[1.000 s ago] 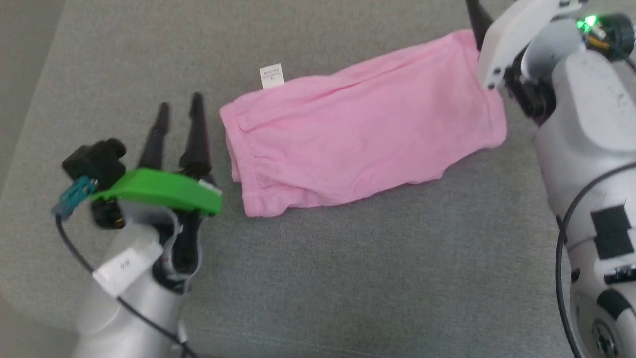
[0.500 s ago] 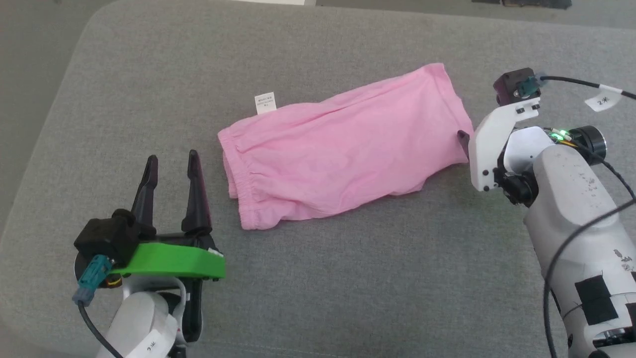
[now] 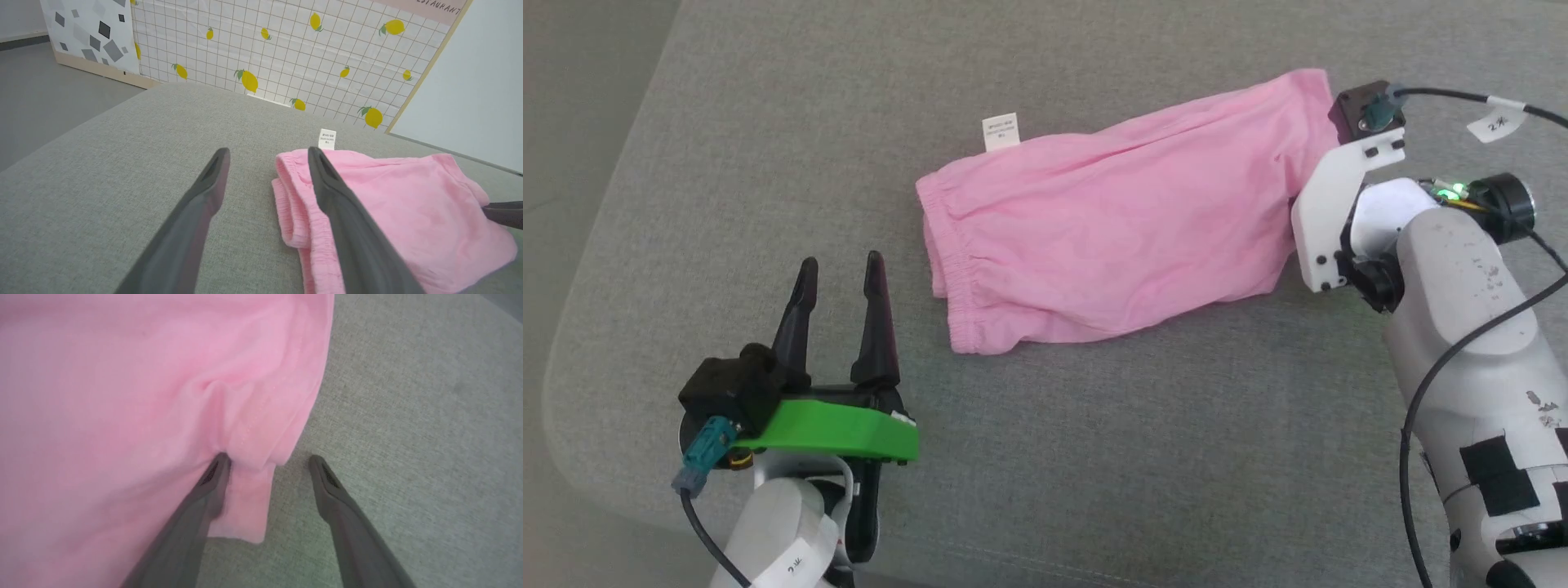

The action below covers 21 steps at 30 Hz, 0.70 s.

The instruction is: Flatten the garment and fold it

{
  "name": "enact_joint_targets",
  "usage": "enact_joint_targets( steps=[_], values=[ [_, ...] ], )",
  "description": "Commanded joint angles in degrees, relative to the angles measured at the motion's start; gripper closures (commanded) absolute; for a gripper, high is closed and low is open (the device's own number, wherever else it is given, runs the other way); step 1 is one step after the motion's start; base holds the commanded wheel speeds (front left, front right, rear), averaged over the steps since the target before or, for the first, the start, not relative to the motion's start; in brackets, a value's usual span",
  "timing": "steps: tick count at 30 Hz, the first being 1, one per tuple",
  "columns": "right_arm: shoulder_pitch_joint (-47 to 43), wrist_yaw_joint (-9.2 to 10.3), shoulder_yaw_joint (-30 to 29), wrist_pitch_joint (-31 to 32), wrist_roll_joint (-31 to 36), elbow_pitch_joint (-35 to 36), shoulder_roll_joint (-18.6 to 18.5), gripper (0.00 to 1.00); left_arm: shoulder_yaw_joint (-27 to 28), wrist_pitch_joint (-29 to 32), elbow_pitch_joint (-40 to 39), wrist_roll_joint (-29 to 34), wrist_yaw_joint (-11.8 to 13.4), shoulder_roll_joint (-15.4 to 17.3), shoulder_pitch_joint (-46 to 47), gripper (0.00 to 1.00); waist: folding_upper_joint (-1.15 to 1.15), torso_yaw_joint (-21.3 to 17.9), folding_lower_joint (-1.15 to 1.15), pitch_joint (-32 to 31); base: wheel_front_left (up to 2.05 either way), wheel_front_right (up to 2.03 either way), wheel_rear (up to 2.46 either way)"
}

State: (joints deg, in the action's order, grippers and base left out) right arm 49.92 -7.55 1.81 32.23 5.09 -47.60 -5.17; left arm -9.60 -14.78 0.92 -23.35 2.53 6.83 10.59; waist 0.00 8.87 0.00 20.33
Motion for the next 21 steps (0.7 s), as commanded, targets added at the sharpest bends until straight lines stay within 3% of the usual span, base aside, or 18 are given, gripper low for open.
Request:
enact_joint_targets(
  steps=[1,2,3,4,9,12,15,16,17,21],
  values=[
    [-0.94,0.06,0.37,1.25,0.34,-1.09,0.25,0.0,0.43,-0.21,0.46,0.34,-0.49,-0.43,0.79,0.0,0.0,0.68,0.0,0.62,0.0,0.0,0.0],
    [-0.97,0.06,0.34,1.71,0.23,-1.11,0.21,0.53,0.44,-0.21,0.96,0.33,-0.79,-0.62,0.75,0.0,0.0,0.75,0.0,0.56,0.0,0.0,0.0],
    [-0.97,0.06,0.32,1.85,0.09,-1.0,0.14,0.8,0.47,-0.21,1.27,0.4,-0.99,-0.75,0.75,0.0,0.0,0.78,0.0,0.49,0.0,0.0,0.0],
    [-0.95,0.06,0.42,1.74,-0.1,-0.72,0.04,1.0,0.54,-0.21,1.58,0.5,-1.21,-0.89,0.76,0.0,0.0,0.8,0.0,0.35,0.0,0.0,0.0],
    [-1.31,0.06,0.47,0.89,-1.64,0.42,-0.2,1.0,0.12,0.96,4.2,-0.79,-2.21,-1.24,0.88,0.0,0.0,0.27,0.0,-0.91,0.0,0.0,0.0],
    [-1.66,0.06,0.67,0.63,-2.56,1.06,-0.39,1.0,-0.72,5.7,4.5,-2.52,-1.84,-1.64,1.74,0.0,0.0,-0.1,0.0,-1.77,0.0,0.0,0.0],
    [-2.02,0.06,0.84,0.41,-3.25,1.87,-0.59,1.0,-2.56,14.88,3.91,-4.38,-0.16,-2.11,2.74,0.0,0.0,-0.32,0.0,-2.25,0.0,0.0,0.0],
    [-2.15,0.06,0.99,0.19,-3.59,2.55,-0.73,1.0,-3.82,22.67,3.42,-5.29,1.97,-2.16,3.68,0.0,0.0,-0.45,0.0,-2.29,0.0,0.0,0.0],
    [-2.19,0.06,1.06,0.21,-3.71,2.88,-0.87,1.0,-4.27,26.27,2.84,-5.64,3.07,-2.2,4.52,0.0,0.0,-0.44,0.0,-2.16,0.0,0.0,0.0],
    [-2.1,0.06,1.33,0.59,-4.31,3.99,-1.04,1.0,-5.38,35.27,3.07,-5.59,5.91,-1.64,8.15,0.0,0.0,-0.6,0.0,-1.41,0.0,0.0,0.0]
  ],
)
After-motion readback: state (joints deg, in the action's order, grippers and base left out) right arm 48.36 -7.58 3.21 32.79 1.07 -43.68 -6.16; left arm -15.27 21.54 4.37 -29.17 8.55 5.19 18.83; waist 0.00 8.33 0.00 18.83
